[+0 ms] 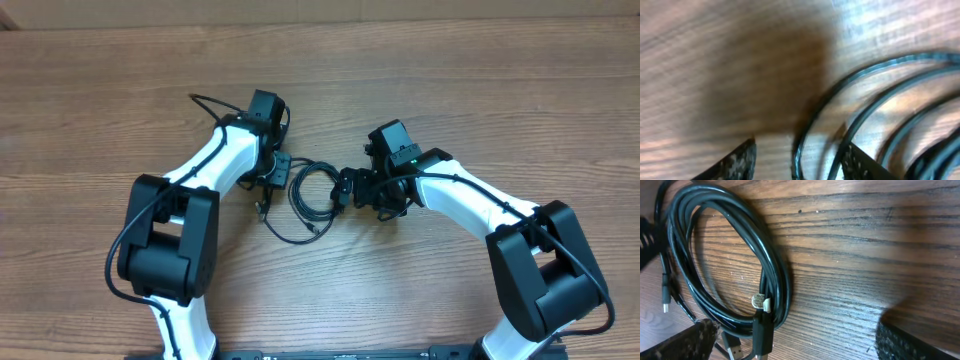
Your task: Untangle cables
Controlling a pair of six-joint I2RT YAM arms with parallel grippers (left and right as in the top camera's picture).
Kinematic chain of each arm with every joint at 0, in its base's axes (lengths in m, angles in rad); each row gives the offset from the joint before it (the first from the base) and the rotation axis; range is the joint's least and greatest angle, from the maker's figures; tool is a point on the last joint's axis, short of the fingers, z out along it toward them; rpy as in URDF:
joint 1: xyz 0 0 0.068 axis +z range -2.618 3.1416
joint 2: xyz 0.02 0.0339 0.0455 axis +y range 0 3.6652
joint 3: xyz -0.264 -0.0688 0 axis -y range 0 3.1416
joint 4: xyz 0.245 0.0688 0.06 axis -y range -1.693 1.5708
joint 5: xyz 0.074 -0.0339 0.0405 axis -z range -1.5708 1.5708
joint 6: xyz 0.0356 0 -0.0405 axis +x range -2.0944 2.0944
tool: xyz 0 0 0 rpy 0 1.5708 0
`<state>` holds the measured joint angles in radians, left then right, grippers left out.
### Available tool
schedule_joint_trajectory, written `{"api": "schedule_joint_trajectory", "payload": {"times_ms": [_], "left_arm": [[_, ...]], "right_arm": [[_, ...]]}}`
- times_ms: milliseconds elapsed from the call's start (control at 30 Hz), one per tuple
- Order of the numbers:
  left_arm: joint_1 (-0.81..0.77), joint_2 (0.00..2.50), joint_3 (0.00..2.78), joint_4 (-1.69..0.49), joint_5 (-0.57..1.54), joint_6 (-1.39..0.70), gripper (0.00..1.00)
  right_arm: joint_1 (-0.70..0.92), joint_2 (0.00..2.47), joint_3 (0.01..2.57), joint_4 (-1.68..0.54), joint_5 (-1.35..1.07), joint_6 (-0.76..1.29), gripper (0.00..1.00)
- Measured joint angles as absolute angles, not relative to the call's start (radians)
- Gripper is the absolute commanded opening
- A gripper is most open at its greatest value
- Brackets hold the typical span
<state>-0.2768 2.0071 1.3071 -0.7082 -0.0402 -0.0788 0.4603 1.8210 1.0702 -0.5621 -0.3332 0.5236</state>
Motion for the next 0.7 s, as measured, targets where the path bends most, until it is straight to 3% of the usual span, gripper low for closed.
{"api": "schedule_joint_trajectory", "payload": {"times_ms": [233, 367, 533, 567, 667, 700], "left_arm": [[-0.279, 2.002, 1.262, -0.448, -0.229, -0.108, 0.9], [-0.279, 2.006, 1.268, -0.434, -0.252, -0.125, 0.99], [-0.279, 2.037, 1.376, -0.624, -0.242, -0.129, 0.98], [-0.279, 2.042, 1.402, -0.67, -0.226, -0.129, 0.89], [-0.279, 2.053, 1.548, -0.863, -0.091, -0.13, 0.84], [-0.279, 2.053, 1.569, -0.889, -0.051, -0.131, 0.77]], "right_arm": [[0.46, 1.821, 1.07, -0.569, -0.333, 0.523, 1.0], [0.46, 1.821, 1.07, -0.575, -0.333, 0.524, 1.0], [0.461, 1.821, 1.07, -0.578, -0.333, 0.524, 1.0], [0.46, 1.821, 1.07, -0.578, -0.334, 0.524, 1.0], [0.461, 1.821, 1.07, -0.577, -0.333, 0.524, 1.0], [0.461, 1.822, 1.07, -0.577, -0.333, 0.524, 1.0]]}}
